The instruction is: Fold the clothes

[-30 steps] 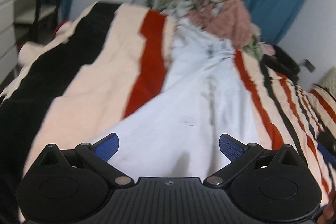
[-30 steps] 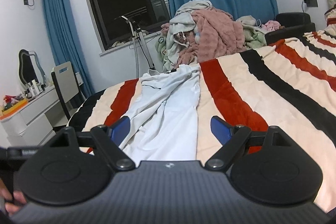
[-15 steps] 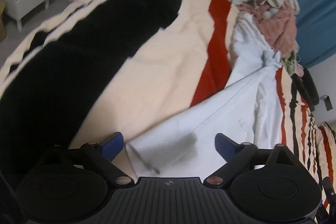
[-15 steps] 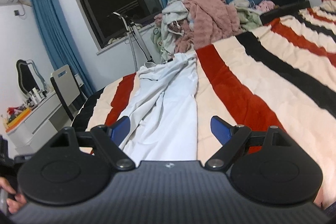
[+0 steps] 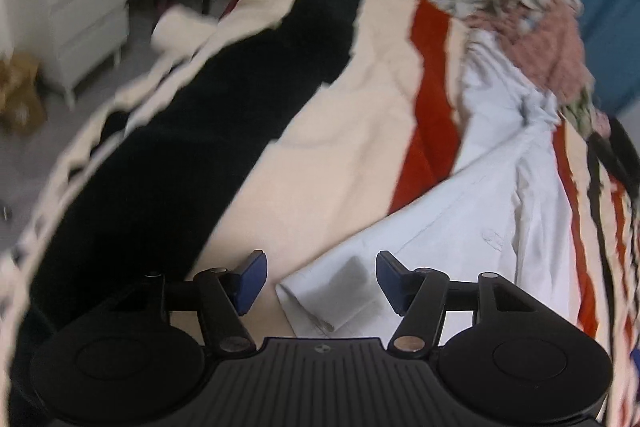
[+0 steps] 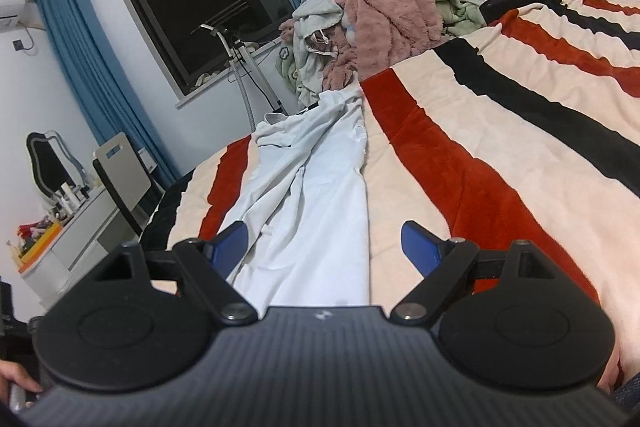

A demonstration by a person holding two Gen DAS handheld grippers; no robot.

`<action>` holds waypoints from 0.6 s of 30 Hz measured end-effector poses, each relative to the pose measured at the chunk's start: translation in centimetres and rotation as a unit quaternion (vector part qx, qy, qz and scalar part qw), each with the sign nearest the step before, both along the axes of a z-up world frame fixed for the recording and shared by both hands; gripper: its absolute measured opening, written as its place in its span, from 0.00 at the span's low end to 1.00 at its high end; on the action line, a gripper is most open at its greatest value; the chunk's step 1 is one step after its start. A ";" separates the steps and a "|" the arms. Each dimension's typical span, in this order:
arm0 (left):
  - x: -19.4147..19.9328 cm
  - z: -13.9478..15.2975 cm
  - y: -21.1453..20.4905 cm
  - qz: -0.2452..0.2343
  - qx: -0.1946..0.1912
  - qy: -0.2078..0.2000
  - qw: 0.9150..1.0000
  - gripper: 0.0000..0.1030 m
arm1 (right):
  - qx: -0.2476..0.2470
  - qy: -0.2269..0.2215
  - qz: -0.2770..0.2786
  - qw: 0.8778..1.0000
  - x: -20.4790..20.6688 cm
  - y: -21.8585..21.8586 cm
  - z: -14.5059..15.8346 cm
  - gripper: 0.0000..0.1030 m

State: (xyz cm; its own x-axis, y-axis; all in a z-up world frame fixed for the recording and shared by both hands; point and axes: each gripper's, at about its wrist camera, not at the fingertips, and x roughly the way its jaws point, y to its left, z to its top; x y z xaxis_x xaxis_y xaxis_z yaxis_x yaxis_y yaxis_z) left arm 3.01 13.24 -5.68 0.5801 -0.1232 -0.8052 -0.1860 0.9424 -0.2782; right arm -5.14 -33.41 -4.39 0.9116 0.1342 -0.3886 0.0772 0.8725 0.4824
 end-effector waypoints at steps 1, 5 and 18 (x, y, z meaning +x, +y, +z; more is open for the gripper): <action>-0.2 0.3 -0.4 -0.016 0.010 -0.004 1.000 0.61 | 0.001 0.000 0.001 1.000 0.0 0.0 0.0 0.82; -0.7 0.0 -3.3 -0.082 0.061 -0.004 0.995 0.61 | 0.003 0.002 0.006 1.000 0.2 0.0 -0.1 0.82; -2.1 0.4 -5.7 -0.115 0.116 -0.008 0.986 0.05 | 0.010 0.008 0.000 1.000 0.1 -0.4 -0.3 0.82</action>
State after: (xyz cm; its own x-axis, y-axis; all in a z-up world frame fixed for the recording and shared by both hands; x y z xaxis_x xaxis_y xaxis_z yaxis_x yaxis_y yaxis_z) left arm 0.93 7.53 -5.28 0.5710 -0.0655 -0.8183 0.0425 0.9978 -0.0502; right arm -5.03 -33.79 -4.64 0.9051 0.1424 -0.4006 0.0852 0.8624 0.4991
